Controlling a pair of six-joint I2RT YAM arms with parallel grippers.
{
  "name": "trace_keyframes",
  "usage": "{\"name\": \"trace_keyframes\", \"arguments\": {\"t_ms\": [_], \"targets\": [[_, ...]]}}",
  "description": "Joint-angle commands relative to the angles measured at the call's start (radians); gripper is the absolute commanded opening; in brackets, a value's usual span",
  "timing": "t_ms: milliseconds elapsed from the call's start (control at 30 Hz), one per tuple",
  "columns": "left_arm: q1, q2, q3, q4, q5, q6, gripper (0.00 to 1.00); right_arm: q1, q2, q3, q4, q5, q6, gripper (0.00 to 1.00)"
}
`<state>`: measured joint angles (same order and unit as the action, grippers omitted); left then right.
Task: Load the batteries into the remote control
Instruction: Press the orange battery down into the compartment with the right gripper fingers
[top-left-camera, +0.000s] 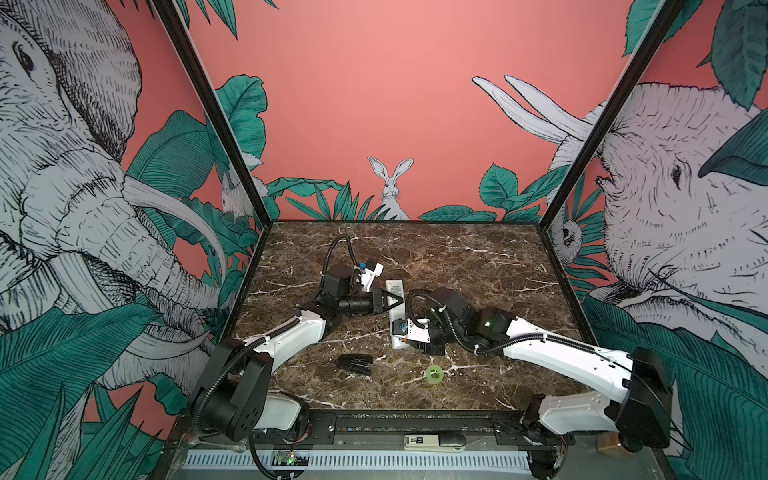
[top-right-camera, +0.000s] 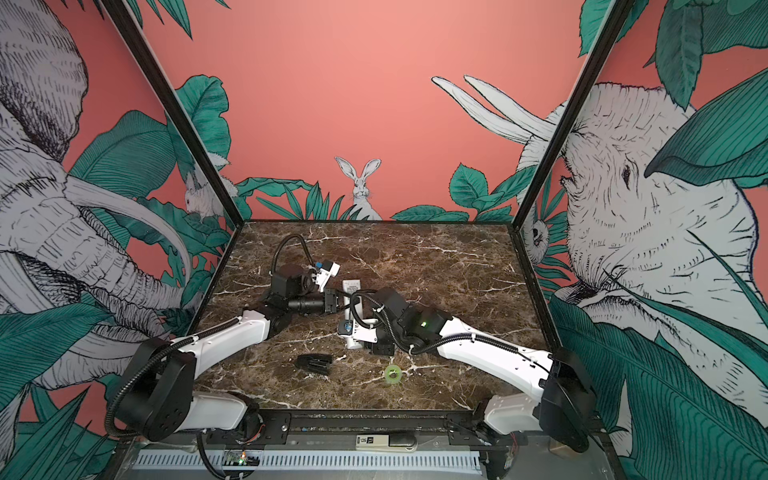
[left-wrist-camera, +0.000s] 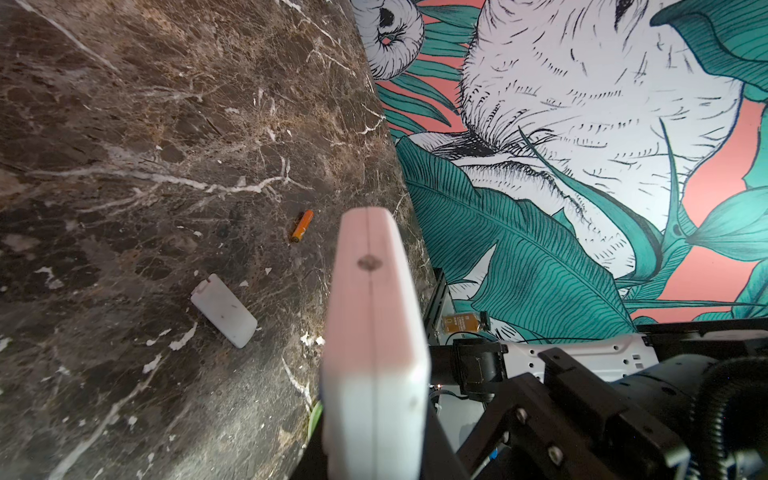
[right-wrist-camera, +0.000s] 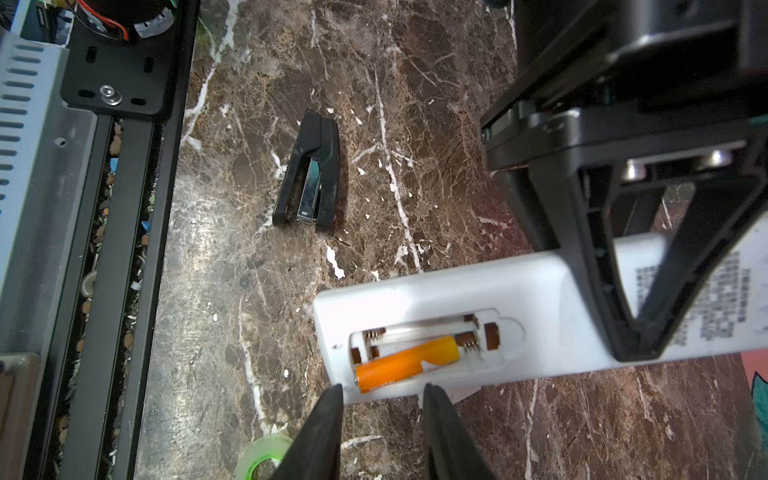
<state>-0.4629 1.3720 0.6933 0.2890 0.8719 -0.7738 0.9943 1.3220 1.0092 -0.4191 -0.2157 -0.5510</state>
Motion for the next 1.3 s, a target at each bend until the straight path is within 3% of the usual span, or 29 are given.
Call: {"name": "trace_keyframes", "arguments": {"t_ms": [0,1267], "targets": [[0.005,-0.038,0.008,0.021,0.015,-0.001,0.00,0.006,0.011,0.014,0.026,0.011,-0.018,0.34],[0.005,-0.054,0.009,0.015,0.010,0.008,0.00,0.026,0.037,0.009,0.030,0.033,-0.024,0.33]]}}
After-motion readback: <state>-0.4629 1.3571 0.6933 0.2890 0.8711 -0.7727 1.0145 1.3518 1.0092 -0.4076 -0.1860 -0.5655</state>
